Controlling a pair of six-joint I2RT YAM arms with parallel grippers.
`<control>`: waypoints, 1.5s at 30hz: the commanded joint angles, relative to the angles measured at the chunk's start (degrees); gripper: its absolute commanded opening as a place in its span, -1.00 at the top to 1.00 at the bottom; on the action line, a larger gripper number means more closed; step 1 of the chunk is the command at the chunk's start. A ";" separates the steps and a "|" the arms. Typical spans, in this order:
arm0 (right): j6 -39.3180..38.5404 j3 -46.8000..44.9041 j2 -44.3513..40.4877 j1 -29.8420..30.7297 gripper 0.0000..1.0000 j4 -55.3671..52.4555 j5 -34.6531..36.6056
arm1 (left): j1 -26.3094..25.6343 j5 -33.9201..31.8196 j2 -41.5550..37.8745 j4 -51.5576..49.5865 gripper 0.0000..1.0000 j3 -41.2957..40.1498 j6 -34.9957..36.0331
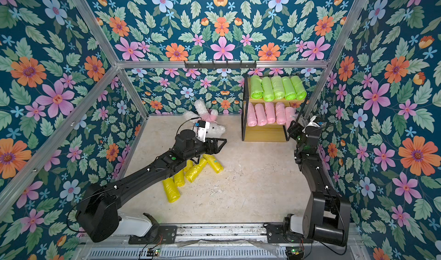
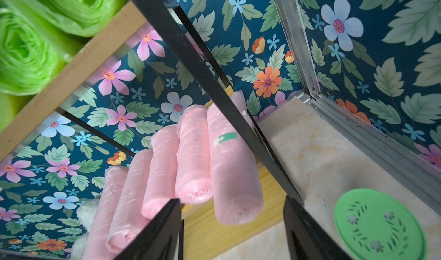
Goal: Sort the rolls of trash bags by color and place them on the shelf
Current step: Place the roll of trash bags on the shelf.
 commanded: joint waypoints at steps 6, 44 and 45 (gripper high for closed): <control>-1.33 -1.72 0.32 -0.37 0.14 -1.89 -0.40 | -0.03 1.27 0.44 0.98 -0.63 0.40 1.08; -1.23 5.37 4.51 -0.37 -0.12 -1.67 -1.37 | 0.04 -7.54 -0.15 -6.68 -0.68 -2.63 6.27; -1.17 4.35 2.89 -0.33 -0.13 -1.87 -1.36 | 0.11 -9.03 -0.47 -7.57 -0.69 -3.24 6.88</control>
